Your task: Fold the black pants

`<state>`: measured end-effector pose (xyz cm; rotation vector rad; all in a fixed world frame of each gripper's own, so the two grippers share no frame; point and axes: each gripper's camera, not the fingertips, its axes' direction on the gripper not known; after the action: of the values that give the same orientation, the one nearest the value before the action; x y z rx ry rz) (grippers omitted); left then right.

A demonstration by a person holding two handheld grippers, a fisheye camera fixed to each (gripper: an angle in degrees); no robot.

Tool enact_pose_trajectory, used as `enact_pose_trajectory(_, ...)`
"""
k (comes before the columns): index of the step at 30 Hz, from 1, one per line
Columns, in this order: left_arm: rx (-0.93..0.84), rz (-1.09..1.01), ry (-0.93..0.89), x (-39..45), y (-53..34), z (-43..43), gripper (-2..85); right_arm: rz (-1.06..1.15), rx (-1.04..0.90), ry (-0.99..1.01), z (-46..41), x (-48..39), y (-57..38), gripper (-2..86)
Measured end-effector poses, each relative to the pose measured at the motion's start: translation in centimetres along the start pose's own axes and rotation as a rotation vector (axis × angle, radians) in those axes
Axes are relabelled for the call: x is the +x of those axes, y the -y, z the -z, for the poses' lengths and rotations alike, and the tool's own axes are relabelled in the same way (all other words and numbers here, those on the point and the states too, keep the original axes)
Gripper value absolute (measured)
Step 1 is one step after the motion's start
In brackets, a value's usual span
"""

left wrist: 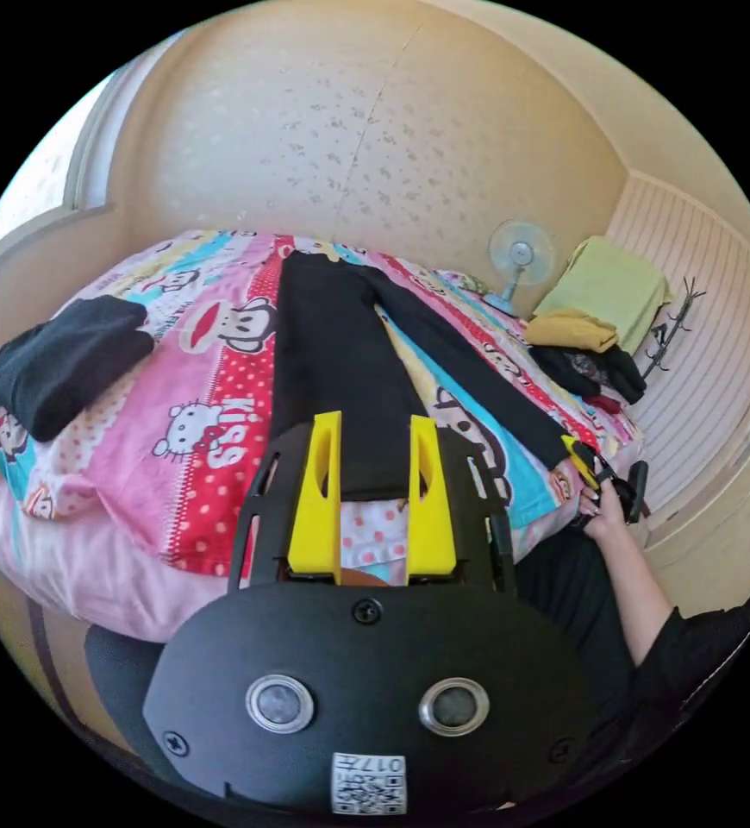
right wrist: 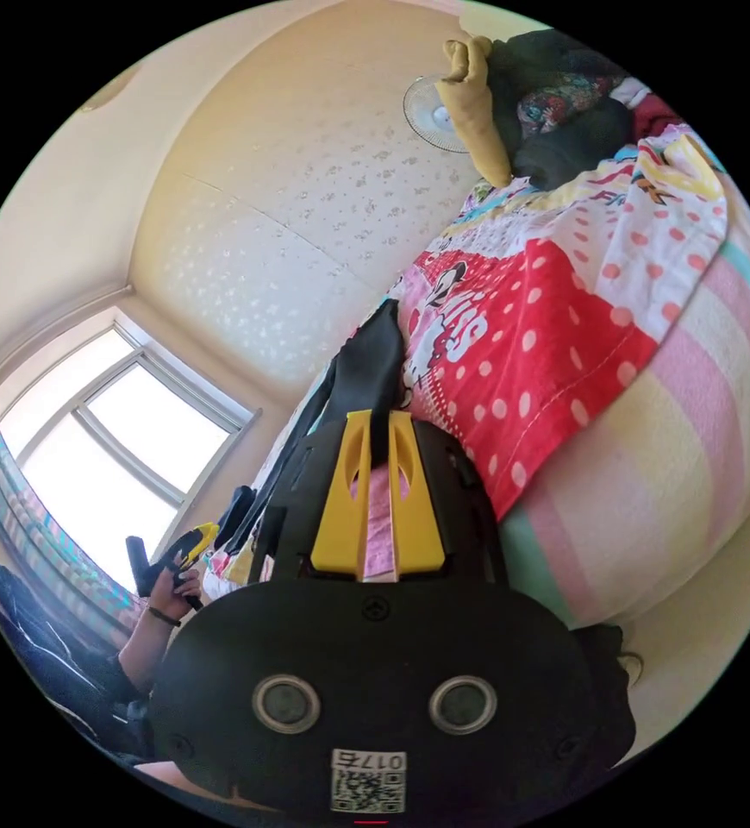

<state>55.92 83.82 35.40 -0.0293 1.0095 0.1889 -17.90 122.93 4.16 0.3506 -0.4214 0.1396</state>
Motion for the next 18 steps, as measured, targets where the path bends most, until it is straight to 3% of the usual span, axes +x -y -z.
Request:
enact_pose_trajectory(3,0.016,0.215,-0.073,-5.9,-2.3,1.4,11.8,0.108,0.129,0.142,1.7,-2.3,-0.6,8.5)
enact_pose_trajectory(6,0.056,0.271,-0.106,-8.1,-4.1,1.8,12.0,0.258,0.267,0.245,3.0,-8.2,-2.7,7.1)
enact_pose_trajectory(9,0.063,0.27,-0.13,-8.5,-5.3,1.1,12.1,0.327,0.094,0.236,-2.0,-13.9,-2.8,5.9)
enact_pose_trajectory(11,0.094,0.25,-0.118,-8.3,-6.0,1.0,11.8,0.321,-0.246,0.369,-8.9,-16.7,-2.6,10.5)
enact_pose_trajectory(14,0.141,0.187,-0.058,-7.0,-6.9,1.2,11.8,0.314,-0.357,0.446,-14.5,-18.4,-5.9,10.9)
enact_pose_trajectory(18,0.085,0.074,-0.046,-4.8,-6.4,2.1,13.3,0.153,-0.436,0.304,-19.1,-18.2,-9.5,13.3)
